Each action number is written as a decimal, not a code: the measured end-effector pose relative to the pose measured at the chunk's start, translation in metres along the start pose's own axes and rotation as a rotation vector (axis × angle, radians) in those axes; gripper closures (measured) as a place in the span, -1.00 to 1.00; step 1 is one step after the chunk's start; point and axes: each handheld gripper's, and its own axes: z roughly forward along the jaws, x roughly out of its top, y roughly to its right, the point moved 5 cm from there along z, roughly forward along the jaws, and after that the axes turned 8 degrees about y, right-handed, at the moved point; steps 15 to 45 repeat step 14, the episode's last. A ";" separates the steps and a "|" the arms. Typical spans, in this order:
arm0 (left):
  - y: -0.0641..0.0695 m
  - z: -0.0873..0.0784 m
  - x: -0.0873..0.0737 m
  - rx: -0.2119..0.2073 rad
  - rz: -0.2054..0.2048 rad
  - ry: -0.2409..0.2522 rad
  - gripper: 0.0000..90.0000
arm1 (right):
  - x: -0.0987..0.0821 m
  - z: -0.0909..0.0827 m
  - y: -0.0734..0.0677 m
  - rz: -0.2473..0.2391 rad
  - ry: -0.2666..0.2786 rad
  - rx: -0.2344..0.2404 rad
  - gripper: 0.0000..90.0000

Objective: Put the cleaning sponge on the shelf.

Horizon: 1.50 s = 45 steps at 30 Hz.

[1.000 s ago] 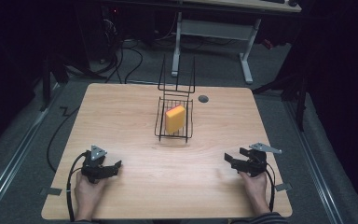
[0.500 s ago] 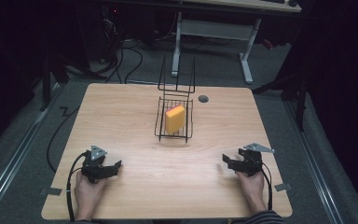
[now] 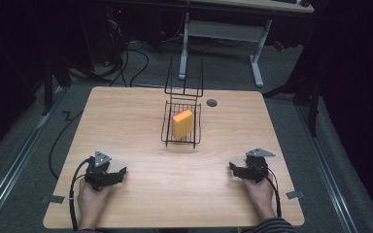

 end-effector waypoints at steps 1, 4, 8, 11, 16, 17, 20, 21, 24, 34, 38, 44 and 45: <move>0.000 0.000 0.000 0.000 0.000 0.000 -0.52 | 0.000 0.000 -0.001 -0.006 0.004 0.006 -0.55; 0.000 0.000 0.000 -0.001 -0.001 0.000 -0.52 | 0.000 0.000 -0.001 -0.002 0.002 0.006 -0.55; 0.000 0.000 0.000 -0.001 -0.002 0.001 -0.52 | 0.000 0.000 -0.001 -0.004 0.003 0.005 -0.54; 0.000 0.000 0.000 -0.001 -0.001 0.001 -0.52 | 0.000 0.000 -0.001 -0.003 0.002 0.006 -0.54; 0.000 0.000 0.000 -0.001 -0.002 0.001 -0.52 | 0.000 0.000 -0.001 -0.005 0.003 0.009 -0.55; 0.000 0.000 0.000 -0.001 -0.002 0.001 -0.52 | 0.000 0.000 -0.001 -0.005 0.003 0.009 -0.55; 0.000 0.000 0.000 -0.001 -0.002 0.001 -0.52 | 0.000 0.000 -0.001 -0.005 0.003 0.009 -0.55; 0.000 0.000 0.000 -0.001 -0.002 0.001 -0.52 | 0.000 0.000 -0.001 -0.005 0.003 0.009 -0.55; 0.000 0.000 0.000 -0.001 -0.002 0.001 -0.52 | 0.000 0.000 -0.001 -0.005 0.003 0.009 -0.55; 0.000 0.000 0.000 -0.001 -0.002 0.001 -0.52 | 0.000 0.000 -0.001 -0.005 0.003 0.009 -0.55; 0.000 0.000 0.000 -0.001 -0.002 0.001 -0.52 | 0.000 0.000 -0.001 -0.005 0.003 0.009 -0.55; 0.000 0.000 0.000 -0.001 -0.002 0.001 -0.52 | 0.000 0.000 -0.001 -0.005 0.003 0.009 -0.55; 0.000 0.000 0.000 -0.001 -0.002 0.001 -0.52 | 0.000 0.000 -0.001 -0.005 0.003 0.009 -0.55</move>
